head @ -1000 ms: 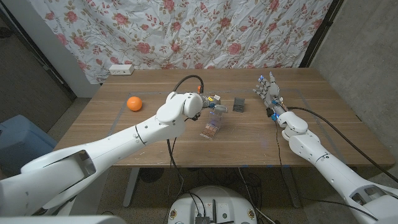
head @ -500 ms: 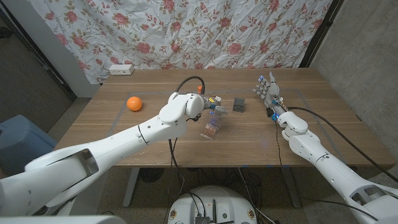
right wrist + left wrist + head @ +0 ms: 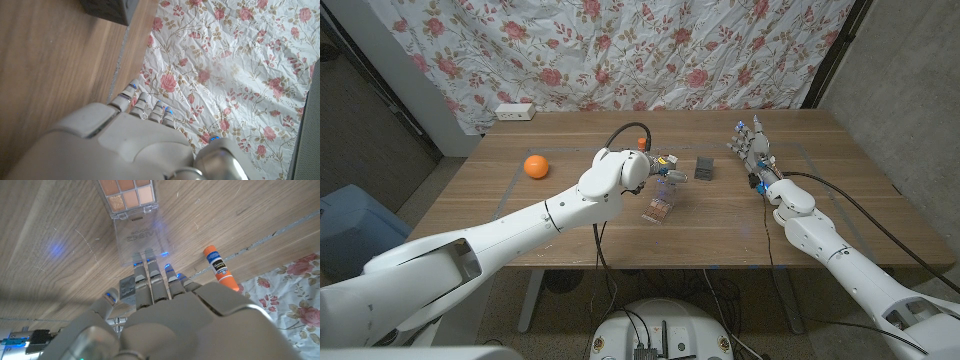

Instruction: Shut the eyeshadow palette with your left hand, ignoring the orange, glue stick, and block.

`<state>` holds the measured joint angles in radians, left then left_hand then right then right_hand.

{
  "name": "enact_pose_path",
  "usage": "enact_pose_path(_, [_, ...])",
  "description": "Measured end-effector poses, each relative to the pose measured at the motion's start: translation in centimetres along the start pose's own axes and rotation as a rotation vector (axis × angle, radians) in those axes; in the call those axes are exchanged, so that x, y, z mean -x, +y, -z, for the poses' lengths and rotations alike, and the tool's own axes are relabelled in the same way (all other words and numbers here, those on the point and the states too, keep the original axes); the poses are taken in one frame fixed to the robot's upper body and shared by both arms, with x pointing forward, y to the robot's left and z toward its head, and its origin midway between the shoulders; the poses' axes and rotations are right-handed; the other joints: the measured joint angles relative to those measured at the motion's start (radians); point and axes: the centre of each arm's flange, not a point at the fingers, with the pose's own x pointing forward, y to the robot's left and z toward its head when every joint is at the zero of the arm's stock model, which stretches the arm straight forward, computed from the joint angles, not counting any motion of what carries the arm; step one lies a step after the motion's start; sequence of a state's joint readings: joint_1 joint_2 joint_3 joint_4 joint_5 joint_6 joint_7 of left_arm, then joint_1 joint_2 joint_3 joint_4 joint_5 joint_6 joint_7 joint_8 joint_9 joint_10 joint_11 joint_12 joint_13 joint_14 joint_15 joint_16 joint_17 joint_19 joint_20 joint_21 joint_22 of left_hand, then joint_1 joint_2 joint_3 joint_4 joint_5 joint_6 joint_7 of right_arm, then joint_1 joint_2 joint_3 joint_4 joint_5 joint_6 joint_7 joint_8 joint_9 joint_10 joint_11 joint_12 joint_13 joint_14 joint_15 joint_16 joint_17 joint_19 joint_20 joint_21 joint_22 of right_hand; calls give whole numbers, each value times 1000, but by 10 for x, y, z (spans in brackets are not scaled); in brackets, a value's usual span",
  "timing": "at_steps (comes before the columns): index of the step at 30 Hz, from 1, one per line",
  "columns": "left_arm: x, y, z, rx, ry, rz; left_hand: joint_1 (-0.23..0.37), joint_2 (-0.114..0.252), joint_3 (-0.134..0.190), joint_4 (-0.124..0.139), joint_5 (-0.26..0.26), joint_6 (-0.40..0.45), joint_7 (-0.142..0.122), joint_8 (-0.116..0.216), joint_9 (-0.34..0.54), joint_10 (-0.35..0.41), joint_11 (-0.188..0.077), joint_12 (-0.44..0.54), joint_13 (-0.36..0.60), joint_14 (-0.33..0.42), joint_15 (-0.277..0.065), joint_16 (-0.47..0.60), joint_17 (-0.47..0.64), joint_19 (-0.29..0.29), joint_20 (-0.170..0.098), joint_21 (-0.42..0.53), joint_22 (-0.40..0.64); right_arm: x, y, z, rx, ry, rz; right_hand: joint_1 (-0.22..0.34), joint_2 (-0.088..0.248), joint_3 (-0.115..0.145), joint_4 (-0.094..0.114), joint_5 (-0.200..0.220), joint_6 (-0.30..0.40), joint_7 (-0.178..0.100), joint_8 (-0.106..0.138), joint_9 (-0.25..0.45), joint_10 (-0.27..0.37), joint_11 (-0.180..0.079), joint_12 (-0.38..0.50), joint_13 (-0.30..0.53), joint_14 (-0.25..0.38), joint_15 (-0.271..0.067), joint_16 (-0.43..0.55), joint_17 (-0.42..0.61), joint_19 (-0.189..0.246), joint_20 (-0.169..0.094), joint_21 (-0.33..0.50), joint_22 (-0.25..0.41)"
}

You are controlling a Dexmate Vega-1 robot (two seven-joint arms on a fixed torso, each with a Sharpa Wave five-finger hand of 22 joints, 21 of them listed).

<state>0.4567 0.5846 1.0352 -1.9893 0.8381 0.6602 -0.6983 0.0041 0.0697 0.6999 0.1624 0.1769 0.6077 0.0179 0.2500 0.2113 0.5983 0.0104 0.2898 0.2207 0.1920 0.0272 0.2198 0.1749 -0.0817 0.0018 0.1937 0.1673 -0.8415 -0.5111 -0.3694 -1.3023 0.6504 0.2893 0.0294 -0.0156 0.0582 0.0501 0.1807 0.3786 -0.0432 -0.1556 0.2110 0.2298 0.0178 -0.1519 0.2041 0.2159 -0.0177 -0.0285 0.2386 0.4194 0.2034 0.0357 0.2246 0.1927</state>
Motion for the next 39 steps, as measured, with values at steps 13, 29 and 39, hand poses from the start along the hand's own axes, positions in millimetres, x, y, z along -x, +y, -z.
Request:
enact_pose_path(13, [3,0,-1,-17,5,-16,0,0,-7,1,0,56,6,43,25,69,0,19,24,51,-13,6,0,0,0,0,0,0,0,0,0,0,0,0,0,0,0,0,0,0,0,0,0,0,0,0,0,0,0,0,0,0,0,0])
enact_pose_path(29, [12,-2,0,-30,11,-31,0,0,-10,-2,0,89,18,72,42,106,-4,31,38,83,-9,10,1,0,0,0,0,0,0,0,0,0,0,0,0,0,0,0,0,0,0,0,0,0,0,0,0,0,0,0,0,0,0,0])
enact_pose_path(39, [19,-3,2,-42,17,-47,0,0,-10,-2,0,90,18,72,47,111,-7,31,42,83,-9,10,5,0,0,0,0,0,0,0,0,0,0,0,0,0,0,0,0,0,0,0,0,0,0,0,0,0,0,0,0,0,0,0])
